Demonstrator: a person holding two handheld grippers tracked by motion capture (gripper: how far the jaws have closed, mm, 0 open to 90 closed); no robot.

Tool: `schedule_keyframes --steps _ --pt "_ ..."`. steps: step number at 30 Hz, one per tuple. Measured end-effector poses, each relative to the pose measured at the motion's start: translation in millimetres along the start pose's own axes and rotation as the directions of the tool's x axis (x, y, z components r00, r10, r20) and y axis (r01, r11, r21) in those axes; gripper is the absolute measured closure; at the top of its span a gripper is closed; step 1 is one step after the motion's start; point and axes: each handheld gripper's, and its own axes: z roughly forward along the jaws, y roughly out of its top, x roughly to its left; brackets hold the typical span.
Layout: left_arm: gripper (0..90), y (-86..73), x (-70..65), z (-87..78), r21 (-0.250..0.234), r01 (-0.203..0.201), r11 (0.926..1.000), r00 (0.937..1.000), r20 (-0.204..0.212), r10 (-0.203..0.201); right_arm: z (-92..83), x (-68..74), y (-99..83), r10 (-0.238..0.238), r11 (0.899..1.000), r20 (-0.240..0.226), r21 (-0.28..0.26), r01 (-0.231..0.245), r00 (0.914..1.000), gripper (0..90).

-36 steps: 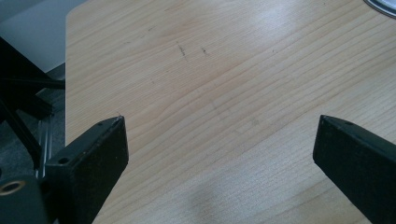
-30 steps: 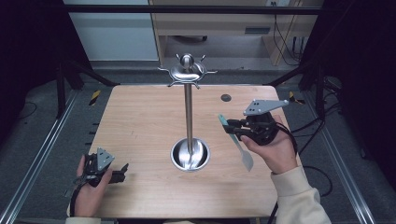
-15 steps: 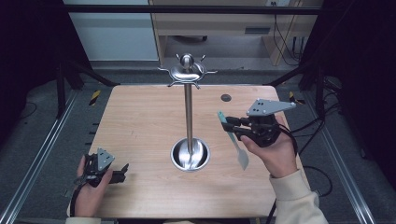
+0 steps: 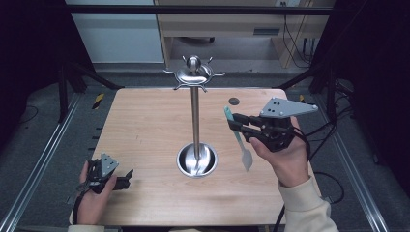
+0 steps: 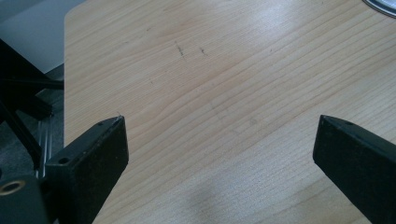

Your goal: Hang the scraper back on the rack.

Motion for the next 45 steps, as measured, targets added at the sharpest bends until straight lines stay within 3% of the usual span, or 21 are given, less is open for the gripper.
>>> schedule_keyframes --steps 8,29,45 --pt "3.1 0.4 -0.3 0.1 -0.001 -0.002 1.0000 1.0000 0.001 0.002 -7.2 8.3 13.8 -0.010 0.999 0.005 -0.048 0.010 0.9999 74.2" --pt "3.1 -0.6 0.1 -0.5 -0.005 0.004 1.0000 1.0000 -0.002 -0.004 -10.5 25.5 41.2 -0.037 0.993 0.009 -0.113 0.038 0.9993 74.2" --pt "3.1 -1.3 0.7 -0.5 -0.006 0.010 0.9999 0.9999 0.000 -0.010 2.7 30.6 46.9 -0.034 0.994 0.028 -0.102 0.037 0.9990 74.1"
